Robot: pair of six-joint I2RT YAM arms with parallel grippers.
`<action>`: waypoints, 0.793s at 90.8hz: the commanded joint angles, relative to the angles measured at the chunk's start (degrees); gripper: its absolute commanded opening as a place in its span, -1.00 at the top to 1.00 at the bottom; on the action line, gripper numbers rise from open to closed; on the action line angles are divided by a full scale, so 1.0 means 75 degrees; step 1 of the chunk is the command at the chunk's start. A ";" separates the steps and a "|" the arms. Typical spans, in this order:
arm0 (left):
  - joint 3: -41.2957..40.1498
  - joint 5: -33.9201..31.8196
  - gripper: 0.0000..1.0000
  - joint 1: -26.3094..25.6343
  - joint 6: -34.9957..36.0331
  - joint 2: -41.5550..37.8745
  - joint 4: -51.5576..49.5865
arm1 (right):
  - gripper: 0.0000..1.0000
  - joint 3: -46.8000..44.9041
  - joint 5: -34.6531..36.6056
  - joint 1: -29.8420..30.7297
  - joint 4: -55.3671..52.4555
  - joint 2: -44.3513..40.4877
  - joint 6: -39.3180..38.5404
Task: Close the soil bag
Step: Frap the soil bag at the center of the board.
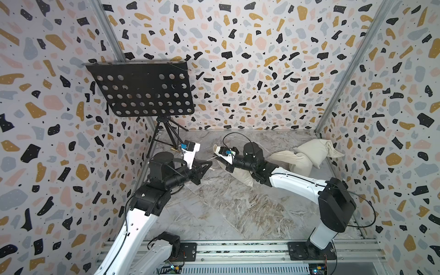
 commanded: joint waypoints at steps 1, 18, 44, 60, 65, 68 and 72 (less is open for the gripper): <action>0.0833 0.0569 1.00 -0.0005 -0.0289 -0.0917 0.1832 | 0.60 -0.0394 0.2315 -0.0957 -0.1493 0.0915 0.0350; 0.1686 0.0588 1.00 -0.0001 -0.0989 -0.0737 0.2006 | 0.48 -0.0431 0.3630 -0.1334 -0.2046 0.1134 -0.0288; 0.1696 0.0236 1.00 -0.0003 -0.0828 -0.0442 0.1783 | 0.86 -0.1039 0.5104 -0.2588 -0.2187 -0.0247 -0.0339; 0.0505 -0.0336 1.00 0.0004 -0.0227 -0.0216 0.1260 | 0.74 -0.1213 0.4304 -0.2670 -0.2646 -0.0629 -0.0442; 0.0163 -0.0420 1.00 0.0007 -0.0090 -0.0046 0.1095 | 0.67 -0.1271 0.3957 -0.2669 -0.2792 -0.0475 -0.0295; 0.0029 -0.0435 1.00 0.0013 -0.0022 0.0106 0.0966 | 0.64 -0.1326 0.3838 -0.2655 -0.2793 -0.0360 -0.0164; -0.0074 -0.0381 1.00 0.0018 0.0094 0.0295 0.0752 | 0.60 -0.1410 0.3682 -0.2626 -0.2718 -0.0248 -0.0006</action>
